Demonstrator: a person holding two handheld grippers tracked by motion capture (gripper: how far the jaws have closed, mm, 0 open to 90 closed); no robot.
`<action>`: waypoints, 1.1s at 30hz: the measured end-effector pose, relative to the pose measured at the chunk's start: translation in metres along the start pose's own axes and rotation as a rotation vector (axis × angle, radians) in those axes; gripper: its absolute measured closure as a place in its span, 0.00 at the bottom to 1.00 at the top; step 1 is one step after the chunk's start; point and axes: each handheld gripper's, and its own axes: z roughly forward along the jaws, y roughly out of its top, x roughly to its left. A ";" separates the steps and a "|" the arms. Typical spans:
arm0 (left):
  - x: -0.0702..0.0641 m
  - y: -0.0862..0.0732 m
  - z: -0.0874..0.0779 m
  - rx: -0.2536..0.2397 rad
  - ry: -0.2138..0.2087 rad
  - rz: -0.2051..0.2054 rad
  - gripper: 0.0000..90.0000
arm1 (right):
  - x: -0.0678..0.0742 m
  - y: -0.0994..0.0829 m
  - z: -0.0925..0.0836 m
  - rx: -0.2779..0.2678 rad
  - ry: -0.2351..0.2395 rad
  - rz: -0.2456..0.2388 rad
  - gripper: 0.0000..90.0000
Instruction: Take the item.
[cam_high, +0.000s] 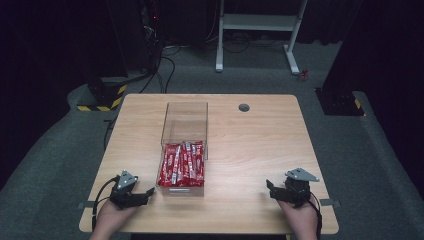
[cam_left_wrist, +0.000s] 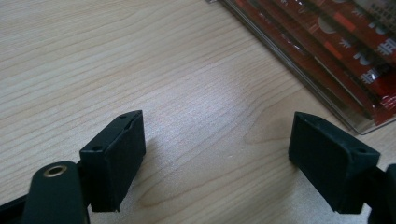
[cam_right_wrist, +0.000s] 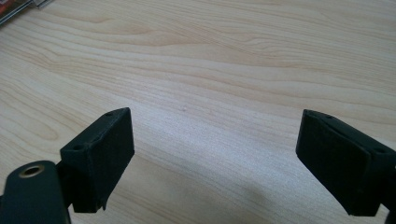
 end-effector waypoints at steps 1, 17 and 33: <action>0.000 0.000 0.000 0.000 0.000 0.000 0.21 | 0.000 0.000 0.000 0.000 0.001 0.003 0.13; 0.000 0.000 0.000 0.001 0.005 -0.008 0.22 | 0.008 0.015 -0.005 -0.031 0.021 -0.025 0.13; -0.001 -0.001 -0.001 0.002 0.005 -0.008 0.22 | 0.021 0.036 0.002 -0.059 0.048 -0.047 0.14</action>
